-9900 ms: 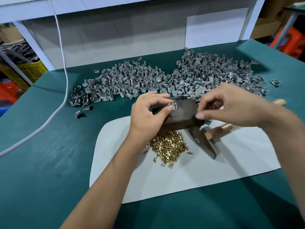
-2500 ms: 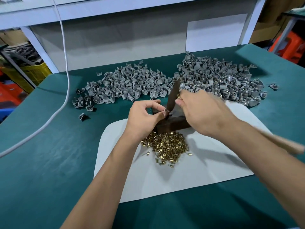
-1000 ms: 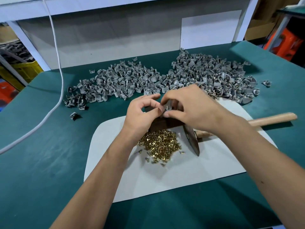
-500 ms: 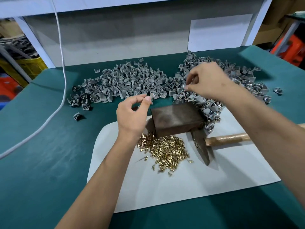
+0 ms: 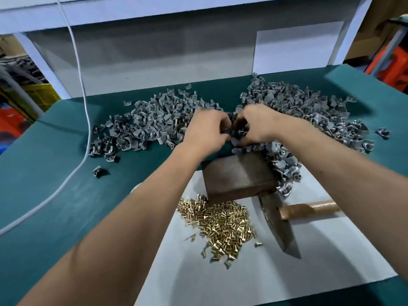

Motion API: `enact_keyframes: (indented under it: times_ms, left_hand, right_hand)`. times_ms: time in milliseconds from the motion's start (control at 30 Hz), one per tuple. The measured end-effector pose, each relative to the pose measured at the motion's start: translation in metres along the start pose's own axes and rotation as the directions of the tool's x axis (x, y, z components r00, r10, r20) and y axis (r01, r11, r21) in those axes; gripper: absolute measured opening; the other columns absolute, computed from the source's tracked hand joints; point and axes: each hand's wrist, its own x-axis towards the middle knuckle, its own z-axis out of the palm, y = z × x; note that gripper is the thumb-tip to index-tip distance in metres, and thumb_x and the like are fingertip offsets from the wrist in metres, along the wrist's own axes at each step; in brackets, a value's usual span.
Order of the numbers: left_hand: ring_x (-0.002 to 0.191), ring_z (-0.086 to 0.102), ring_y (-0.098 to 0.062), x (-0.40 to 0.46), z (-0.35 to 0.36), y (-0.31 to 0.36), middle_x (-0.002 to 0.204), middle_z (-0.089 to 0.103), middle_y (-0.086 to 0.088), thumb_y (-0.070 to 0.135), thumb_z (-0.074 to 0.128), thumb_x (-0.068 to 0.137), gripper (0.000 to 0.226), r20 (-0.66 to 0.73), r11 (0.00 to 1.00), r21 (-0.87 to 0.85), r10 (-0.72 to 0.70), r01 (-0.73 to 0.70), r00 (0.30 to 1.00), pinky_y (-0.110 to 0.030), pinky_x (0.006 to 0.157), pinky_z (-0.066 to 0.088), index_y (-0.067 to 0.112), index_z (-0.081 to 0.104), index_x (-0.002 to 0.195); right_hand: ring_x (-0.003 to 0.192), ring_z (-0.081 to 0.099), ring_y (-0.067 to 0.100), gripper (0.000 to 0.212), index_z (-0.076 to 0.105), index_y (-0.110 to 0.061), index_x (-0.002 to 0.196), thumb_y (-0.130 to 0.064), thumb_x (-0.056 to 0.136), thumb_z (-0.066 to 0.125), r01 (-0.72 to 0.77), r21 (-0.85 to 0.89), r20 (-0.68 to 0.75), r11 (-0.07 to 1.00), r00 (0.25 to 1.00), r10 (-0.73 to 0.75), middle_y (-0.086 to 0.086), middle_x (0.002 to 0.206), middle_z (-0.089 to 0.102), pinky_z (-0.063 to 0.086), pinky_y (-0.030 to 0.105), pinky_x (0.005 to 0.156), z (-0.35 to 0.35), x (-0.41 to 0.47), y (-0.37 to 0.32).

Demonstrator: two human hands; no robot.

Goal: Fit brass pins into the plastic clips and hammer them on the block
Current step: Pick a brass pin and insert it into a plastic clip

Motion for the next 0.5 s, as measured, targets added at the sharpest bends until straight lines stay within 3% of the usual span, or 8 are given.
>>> enact_keyframes:
  times_ms: [133,267,400,500]
  left_hand:
    - [0.095,0.058,-0.026,0.017,0.01,0.0,0.09,0.069,-0.002,0.014,0.074,0.08,0.006,0.08,0.995,0.093,0.013,-0.021,0.997,-0.033,0.088,0.045,0.018,0.07,0.081]
    - [0.089,0.061,-0.024,0.013,0.01,-0.01,0.085,0.07,-0.002,0.024,0.077,0.083,0.012,0.077,0.996,0.083,0.029,-0.035,0.997,-0.038,0.093,0.051,0.018,0.068,0.078]
    - [0.086,0.055,-0.022,-0.001,0.005,-0.028,0.079,0.064,-0.004,0.01,0.073,0.08,0.018,0.05,0.995,0.086,0.044,-0.048,0.998,-0.042,0.076,0.055,0.015,0.059,0.07]
    - [0.09,0.051,-0.023,-0.009,0.003,-0.035,0.077,0.063,-0.005,0.006,0.068,0.079,0.022,0.015,0.994,0.081,0.066,-0.067,0.998,-0.042,0.075,0.053,0.017,0.053,0.069]
  right_hand:
    - [0.077,0.068,0.029,0.026,0.074,-0.011,0.092,-0.023,0.071,0.085,-0.003,-0.038,-0.035,0.999,0.999,0.002,0.009,0.082,0.072,0.059,0.039,0.072,0.002,-0.001,0.003]
    - [0.089,0.067,0.023,0.027,0.076,-0.018,0.101,-0.021,0.075,0.083,-0.011,-0.053,-0.035,0.999,0.999,0.009,0.001,0.096,0.073,0.059,0.039,0.084,0.001,-0.002,0.02]
    - [0.09,0.067,0.024,0.022,0.074,-0.019,0.101,-0.02,0.08,0.081,-0.052,-0.125,-0.029,0.991,0.998,0.048,0.001,0.098,0.072,0.06,0.044,0.085,-0.006,-0.007,0.041]
    - [0.088,0.067,0.027,0.016,0.073,-0.02,0.097,-0.012,0.083,0.074,-0.108,-0.219,-0.041,0.97,0.994,0.101,0.004,0.095,0.072,0.061,0.045,0.082,-0.009,-0.01,0.048]
